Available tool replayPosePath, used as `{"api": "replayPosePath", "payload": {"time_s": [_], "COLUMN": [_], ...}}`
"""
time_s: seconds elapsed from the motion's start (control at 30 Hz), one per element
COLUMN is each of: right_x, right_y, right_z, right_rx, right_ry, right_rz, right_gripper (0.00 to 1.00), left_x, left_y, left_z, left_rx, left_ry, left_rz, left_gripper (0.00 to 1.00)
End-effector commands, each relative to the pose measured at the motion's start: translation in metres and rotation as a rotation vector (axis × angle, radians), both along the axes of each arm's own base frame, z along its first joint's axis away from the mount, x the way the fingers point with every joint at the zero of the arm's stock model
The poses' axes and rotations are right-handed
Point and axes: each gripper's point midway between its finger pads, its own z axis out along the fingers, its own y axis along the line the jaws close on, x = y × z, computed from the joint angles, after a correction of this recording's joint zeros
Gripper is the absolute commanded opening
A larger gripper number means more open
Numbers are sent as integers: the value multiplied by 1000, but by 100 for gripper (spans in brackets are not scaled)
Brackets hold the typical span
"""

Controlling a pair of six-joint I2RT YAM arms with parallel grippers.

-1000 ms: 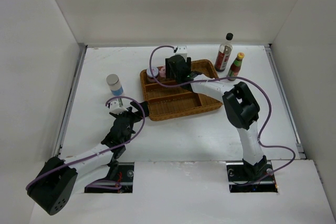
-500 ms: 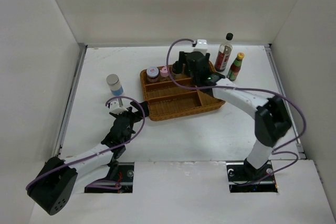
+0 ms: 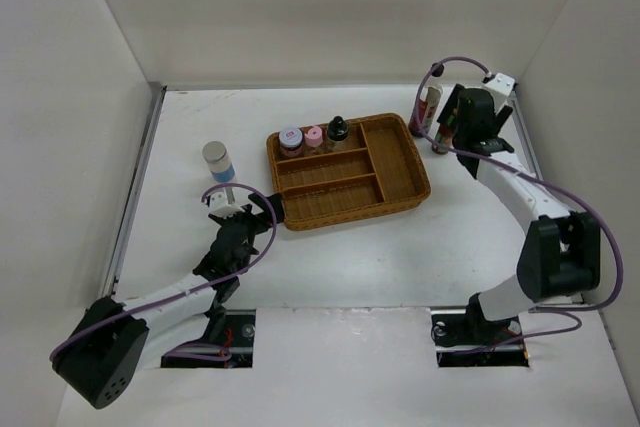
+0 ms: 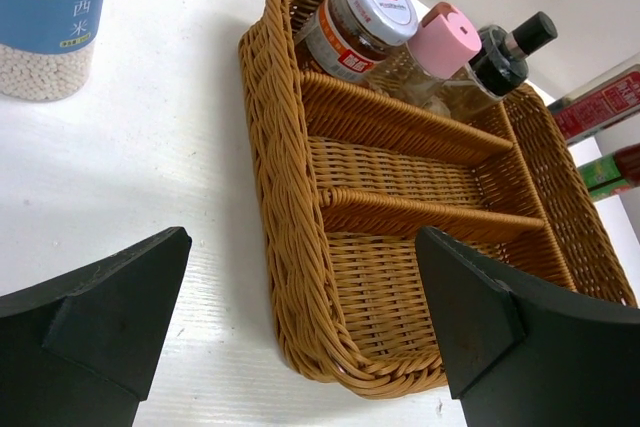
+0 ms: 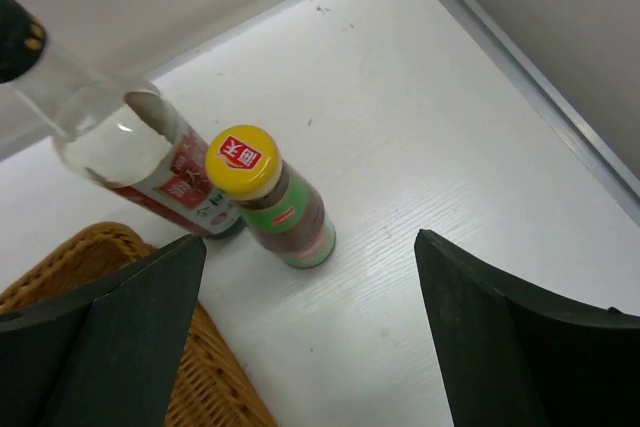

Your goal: Organize the condiment bottles

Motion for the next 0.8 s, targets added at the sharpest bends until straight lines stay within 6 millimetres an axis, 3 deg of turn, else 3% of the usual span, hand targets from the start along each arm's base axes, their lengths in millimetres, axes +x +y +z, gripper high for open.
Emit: {"api": "replayPosePath", "payload": {"time_s": [0.0,0.17,0.43,0.6,0.7,0.77], "right_x": [26,55,78,89,87,79], "right_y": [9,2,-10,-10,-14,-14], "right_z": [6,1,-22,-24,-13,-3], "right_rx": [-4,-43,-104,-133,-150,-163], "right_ry": [-2,18,76,68,38,14], "right_rz": [86,87,54,51,29,8], "right_gripper": [92,90,79,59,41,35], "left_x": [5,6,6,7,7,7], "left_y": [-6,-4,-4,-4,-3,-3], "left_z": [20,19,18,18,17,17], "left_rx": [-51,-51,-50,-48,-46,-46], "left_ry": [-57,-55,-51,-48,-46,-46], "left_rz": [-10,-4,-2,1,2,2], "left_gripper": [100,100,100,100,100,100]}}
